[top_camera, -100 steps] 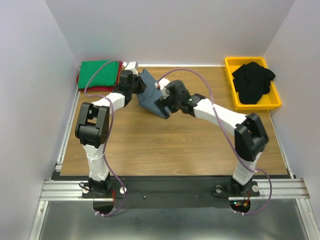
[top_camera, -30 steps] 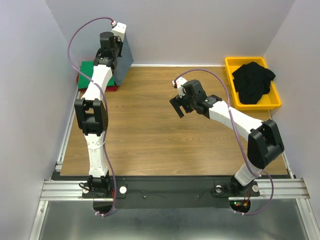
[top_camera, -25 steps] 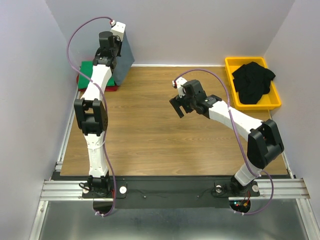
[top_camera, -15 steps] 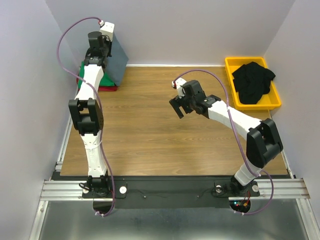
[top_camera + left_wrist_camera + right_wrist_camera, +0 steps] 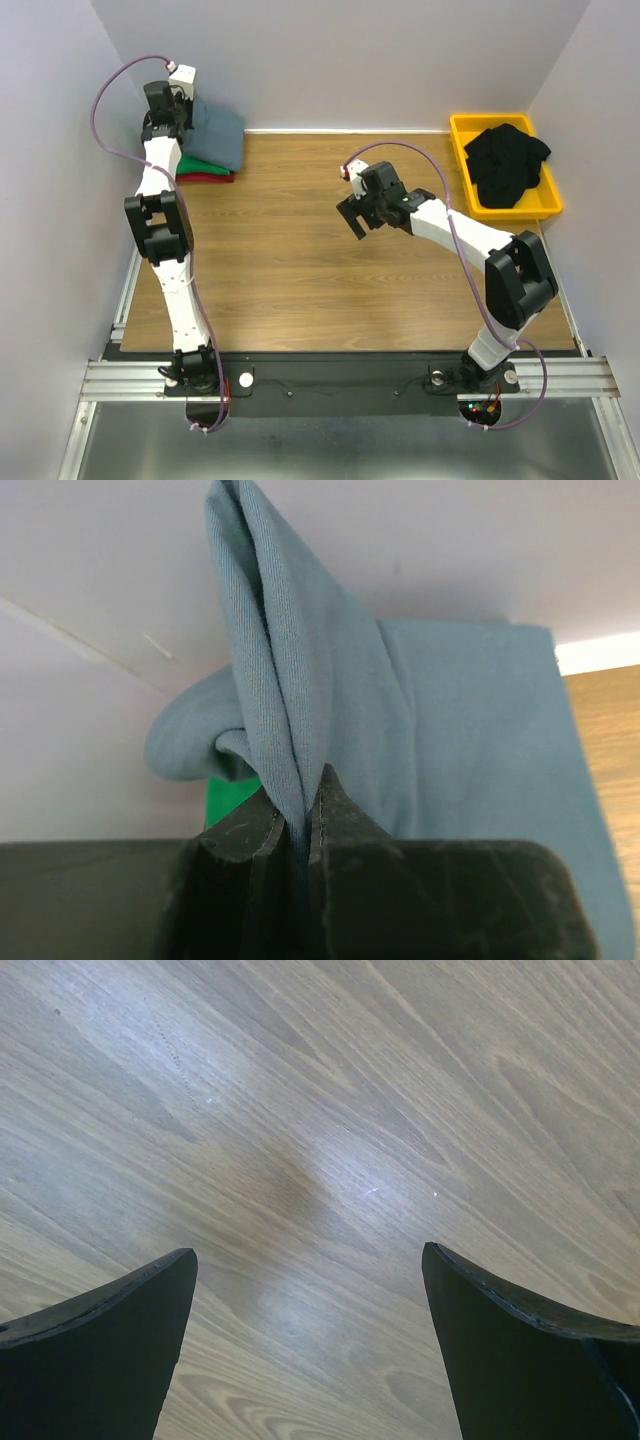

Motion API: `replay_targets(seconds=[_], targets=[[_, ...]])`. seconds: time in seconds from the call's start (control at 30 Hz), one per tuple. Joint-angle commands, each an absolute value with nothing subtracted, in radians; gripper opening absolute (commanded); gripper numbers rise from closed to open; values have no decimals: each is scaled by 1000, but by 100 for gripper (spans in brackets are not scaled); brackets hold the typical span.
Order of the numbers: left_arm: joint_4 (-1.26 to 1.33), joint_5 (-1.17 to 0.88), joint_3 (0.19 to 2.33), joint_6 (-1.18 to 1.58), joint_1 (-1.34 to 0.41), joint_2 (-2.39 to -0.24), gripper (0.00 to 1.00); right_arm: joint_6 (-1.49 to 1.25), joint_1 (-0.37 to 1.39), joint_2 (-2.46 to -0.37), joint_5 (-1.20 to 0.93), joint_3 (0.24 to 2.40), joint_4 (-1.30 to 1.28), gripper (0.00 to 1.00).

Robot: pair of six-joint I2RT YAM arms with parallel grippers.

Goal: Fold and stack the t-shirts
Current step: Neatly place the folded tshirt to the corner

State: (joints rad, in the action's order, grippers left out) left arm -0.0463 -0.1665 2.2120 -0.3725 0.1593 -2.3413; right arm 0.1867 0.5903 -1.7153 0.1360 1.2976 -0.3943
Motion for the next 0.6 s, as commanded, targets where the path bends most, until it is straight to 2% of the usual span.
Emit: replay_targets(seconds=[0.0,0.07,0.17,0.2,0.23,0.27,0.43,0.57], targets=[[23,-252,2301,-390,204,-2359,7,184,591,-1726,127,1362,-400,100],[21,-273,2316,-382,235,-2382,9,186,592,-1735,127,1370,-405,100],[11,-284,2345,-379,259,-2421,18,184,591,-1746,124,1381,-411,100],[9,-287,2352,-377,274,-2431,24,184,591,-1749,120,1382,-414,100],[11,-282,2352,-374,281,-2433,37,184,591,-1752,118,1387,-416,100],[9,-278,2353,-370,285,-2434,43,184,591,-1753,118,1390,-417,100],[2,-259,2356,-388,317,-2399,50,179,591,-1756,110,1397,-425,100],[2,-184,2327,-449,319,-2344,52,178,591,-1744,107,1393,-425,100]])
